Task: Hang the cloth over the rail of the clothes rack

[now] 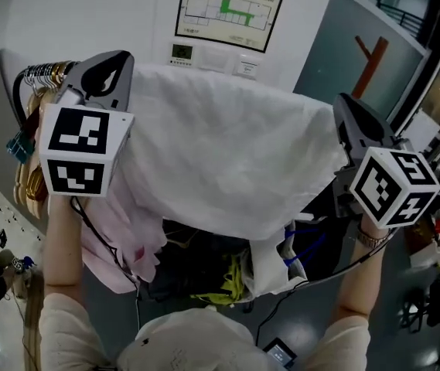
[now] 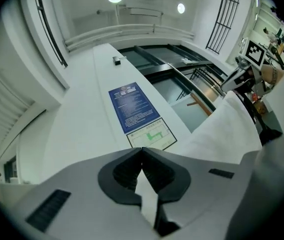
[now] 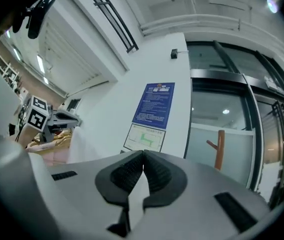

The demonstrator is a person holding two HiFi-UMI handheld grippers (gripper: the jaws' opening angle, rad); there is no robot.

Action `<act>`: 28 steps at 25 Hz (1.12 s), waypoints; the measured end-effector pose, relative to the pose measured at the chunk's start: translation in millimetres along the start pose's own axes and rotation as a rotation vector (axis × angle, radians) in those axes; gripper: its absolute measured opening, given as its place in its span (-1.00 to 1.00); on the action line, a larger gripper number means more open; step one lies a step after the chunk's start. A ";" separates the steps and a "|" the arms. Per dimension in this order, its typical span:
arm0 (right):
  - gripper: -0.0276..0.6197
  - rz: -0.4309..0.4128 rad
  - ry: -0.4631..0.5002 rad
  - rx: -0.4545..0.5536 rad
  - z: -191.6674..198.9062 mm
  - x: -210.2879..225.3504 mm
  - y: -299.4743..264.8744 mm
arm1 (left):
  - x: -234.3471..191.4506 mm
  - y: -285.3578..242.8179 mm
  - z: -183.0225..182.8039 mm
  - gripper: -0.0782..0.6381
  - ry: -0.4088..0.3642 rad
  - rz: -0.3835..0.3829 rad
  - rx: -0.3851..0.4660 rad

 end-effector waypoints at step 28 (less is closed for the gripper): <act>-0.86 -0.145 -0.091 -0.346 7.9 26.0 -36.4 | 22.5 -40.1 -0.5 -0.75 -0.129 0.076 -0.041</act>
Point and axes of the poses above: the fingertips, and each gripper's own axes: y backward along the fingers, x to its right, z out of its underside, the point moved 6 cm from there along y, backward along the fingers, and after that the axes turned 5 degrees about x, right-handed, at the moved point
